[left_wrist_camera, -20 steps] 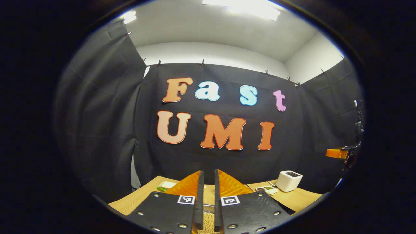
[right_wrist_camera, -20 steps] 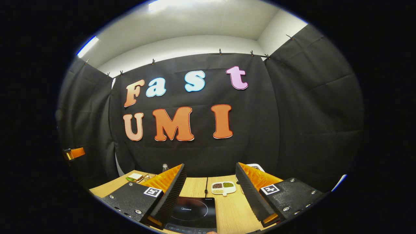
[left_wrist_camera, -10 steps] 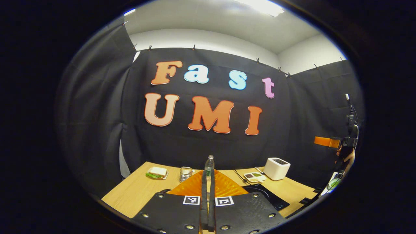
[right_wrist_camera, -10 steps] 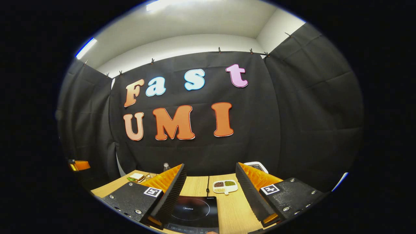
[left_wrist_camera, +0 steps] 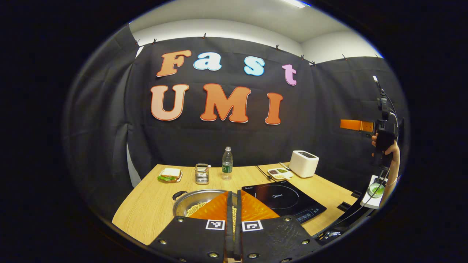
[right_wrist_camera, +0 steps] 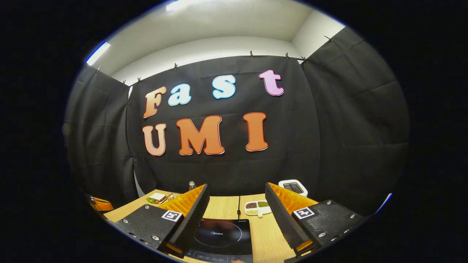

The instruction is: First push the handle of the pot to place it horizontally, then grasp the pot with both hands and set it on the induction cooktop.

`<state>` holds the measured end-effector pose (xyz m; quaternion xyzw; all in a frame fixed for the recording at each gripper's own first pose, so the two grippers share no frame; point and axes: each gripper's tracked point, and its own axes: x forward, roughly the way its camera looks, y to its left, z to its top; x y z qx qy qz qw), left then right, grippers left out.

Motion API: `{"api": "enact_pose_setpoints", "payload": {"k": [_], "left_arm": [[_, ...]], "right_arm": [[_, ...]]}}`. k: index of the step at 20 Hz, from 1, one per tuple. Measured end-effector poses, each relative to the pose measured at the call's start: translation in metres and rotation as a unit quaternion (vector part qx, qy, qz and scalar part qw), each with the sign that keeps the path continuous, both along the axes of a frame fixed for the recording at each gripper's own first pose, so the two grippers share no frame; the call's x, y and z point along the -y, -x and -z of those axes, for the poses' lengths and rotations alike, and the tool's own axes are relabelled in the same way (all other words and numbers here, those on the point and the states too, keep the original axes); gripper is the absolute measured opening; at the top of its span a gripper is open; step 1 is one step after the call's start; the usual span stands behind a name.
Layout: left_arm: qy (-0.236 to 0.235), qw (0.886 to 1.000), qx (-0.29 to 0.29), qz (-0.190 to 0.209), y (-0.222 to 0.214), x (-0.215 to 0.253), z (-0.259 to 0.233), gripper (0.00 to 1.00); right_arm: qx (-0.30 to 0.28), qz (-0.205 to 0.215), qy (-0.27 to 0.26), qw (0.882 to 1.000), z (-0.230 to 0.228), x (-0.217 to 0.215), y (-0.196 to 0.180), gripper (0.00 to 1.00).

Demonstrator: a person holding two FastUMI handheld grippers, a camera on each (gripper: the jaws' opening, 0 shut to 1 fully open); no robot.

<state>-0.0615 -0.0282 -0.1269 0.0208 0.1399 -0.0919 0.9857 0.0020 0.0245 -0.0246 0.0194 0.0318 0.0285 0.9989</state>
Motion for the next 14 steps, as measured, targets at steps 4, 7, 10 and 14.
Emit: {"api": "enact_pose_setpoints", "payload": {"k": [4, 7, 10, 14], "left_arm": [[-0.01, 0.999, -0.032, 0.008, 0.012, -0.001, 0.029, 0.02], [-0.001, 0.997, -0.071, 0.022, 0.019, 0.005, 0.056, 0.02], [-0.004, 0.994, -0.103, 0.036, 0.027, 0.009, 0.075, 0.02], [-0.028, 0.99, -0.134, 0.042, 0.036, 0.007, 0.102, 0.02]], "right_arm": [[-0.003, -0.001, 0.0, 1.0, 0.003, -0.005, -0.001, 0.95], [-0.005, -0.003, -0.001, 1.0, 0.004, -0.009, 0.0, 0.95], [-0.006, -0.007, 0.001, 1.0, 0.006, -0.014, 0.0, 0.95], [-0.012, -0.01, 0.001, 1.0, 0.011, -0.018, -0.002, 0.95]]}}
